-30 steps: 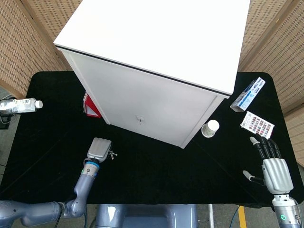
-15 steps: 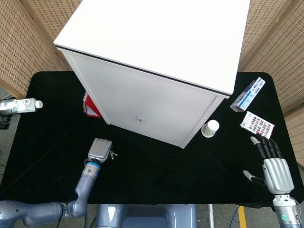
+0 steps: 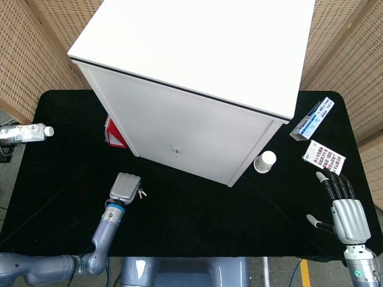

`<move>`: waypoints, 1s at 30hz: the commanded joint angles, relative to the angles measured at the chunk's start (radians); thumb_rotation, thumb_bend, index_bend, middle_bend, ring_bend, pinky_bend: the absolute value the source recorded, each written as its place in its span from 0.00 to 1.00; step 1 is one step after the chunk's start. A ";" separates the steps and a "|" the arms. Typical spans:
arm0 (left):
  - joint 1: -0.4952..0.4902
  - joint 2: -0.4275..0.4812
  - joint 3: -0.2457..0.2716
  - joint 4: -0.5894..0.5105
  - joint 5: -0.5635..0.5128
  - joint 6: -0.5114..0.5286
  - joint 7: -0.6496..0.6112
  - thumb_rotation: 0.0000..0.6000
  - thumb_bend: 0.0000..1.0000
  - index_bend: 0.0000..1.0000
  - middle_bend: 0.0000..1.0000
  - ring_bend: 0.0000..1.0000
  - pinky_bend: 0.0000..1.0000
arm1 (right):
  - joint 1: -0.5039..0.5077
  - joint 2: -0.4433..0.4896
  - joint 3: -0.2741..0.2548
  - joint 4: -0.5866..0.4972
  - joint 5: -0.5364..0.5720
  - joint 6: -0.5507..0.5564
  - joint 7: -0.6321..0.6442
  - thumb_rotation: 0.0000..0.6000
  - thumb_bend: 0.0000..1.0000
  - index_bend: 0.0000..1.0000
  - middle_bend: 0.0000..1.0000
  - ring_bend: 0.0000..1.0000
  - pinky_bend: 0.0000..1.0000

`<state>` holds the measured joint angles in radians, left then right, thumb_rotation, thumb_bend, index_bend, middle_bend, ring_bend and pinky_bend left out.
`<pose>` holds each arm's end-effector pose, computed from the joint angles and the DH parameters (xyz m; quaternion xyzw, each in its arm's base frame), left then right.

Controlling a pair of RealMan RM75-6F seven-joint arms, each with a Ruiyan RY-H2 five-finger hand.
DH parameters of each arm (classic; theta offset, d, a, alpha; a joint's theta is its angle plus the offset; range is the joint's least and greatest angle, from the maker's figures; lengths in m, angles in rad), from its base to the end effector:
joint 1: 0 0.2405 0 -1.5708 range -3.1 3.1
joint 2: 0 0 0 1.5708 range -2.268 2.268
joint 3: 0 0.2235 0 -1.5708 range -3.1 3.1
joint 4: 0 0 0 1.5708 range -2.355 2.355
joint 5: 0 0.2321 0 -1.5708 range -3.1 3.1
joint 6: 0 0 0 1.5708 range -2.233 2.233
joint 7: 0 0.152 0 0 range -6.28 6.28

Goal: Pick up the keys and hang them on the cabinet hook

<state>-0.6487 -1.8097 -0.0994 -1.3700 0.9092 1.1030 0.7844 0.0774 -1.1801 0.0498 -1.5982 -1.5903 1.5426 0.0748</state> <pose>-0.1515 0.2832 -0.1043 -0.7580 -0.3556 -0.2360 0.4933 -0.2714 -0.1850 0.1109 0.5844 -0.3899 0.4546 0.5475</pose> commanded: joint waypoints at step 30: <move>-0.095 0.258 -0.001 -0.338 0.393 0.125 0.209 1.00 0.48 0.56 0.90 0.94 0.85 | -0.004 0.005 0.004 -0.002 0.001 0.011 0.023 1.00 0.13 0.00 0.00 0.00 0.00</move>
<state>-0.7393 -1.5549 -0.0974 -1.7058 1.2983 1.2272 0.9896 0.0731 -1.1751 0.0543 -1.5999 -1.5892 1.5533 0.0981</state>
